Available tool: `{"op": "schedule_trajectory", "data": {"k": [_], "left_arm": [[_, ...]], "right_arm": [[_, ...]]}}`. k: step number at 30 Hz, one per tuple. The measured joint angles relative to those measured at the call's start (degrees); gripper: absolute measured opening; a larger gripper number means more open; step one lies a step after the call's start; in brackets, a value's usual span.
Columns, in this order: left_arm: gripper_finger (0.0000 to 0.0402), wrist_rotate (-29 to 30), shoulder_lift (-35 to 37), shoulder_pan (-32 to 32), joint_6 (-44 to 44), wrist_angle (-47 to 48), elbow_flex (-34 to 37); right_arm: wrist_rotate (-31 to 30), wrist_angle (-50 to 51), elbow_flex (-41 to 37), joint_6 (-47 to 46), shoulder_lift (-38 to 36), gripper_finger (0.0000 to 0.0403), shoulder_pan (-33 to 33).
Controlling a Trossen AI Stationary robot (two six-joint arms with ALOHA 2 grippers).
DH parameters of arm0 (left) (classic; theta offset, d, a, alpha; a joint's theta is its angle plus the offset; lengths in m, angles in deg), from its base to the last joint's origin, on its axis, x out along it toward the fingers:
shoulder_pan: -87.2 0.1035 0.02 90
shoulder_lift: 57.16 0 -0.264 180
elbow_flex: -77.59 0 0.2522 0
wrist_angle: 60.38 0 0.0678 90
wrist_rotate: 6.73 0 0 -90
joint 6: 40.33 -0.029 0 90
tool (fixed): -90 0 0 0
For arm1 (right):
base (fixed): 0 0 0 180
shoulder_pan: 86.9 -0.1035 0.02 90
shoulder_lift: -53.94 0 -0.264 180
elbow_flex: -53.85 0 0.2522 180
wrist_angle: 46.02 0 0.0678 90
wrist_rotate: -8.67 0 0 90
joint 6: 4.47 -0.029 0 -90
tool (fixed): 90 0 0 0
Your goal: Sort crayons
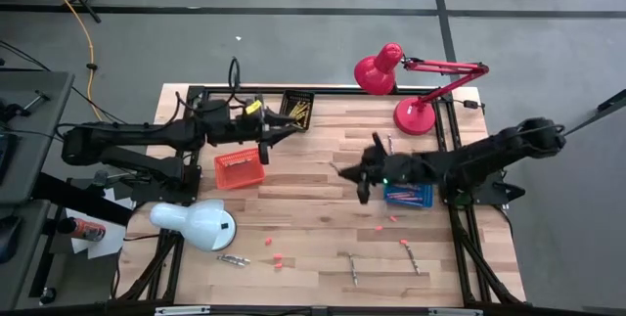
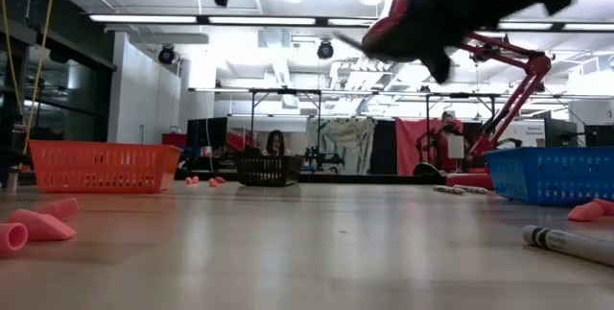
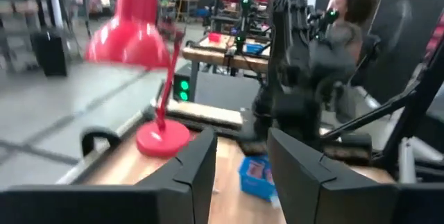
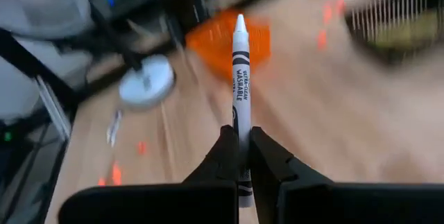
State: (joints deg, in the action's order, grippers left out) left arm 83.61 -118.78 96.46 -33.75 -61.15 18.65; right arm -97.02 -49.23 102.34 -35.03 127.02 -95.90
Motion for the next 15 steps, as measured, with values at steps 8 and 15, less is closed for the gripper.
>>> {"op": "schedule_trajectory", "data": {"k": [8,15], "left_arm": [[0.0098,4.27,-1.86,-1.73,15.27,-17.29,11.95],[0.0090,7.72,-1.86,-2.63,17.26,-20.34,12.68]], "right_arm": [[13.15,-15.09,2.79,15.32,0.04,0.0000,11.43],[21.70,-24.08,2.85,16.10,0.04,0.0000,17.99]]}}
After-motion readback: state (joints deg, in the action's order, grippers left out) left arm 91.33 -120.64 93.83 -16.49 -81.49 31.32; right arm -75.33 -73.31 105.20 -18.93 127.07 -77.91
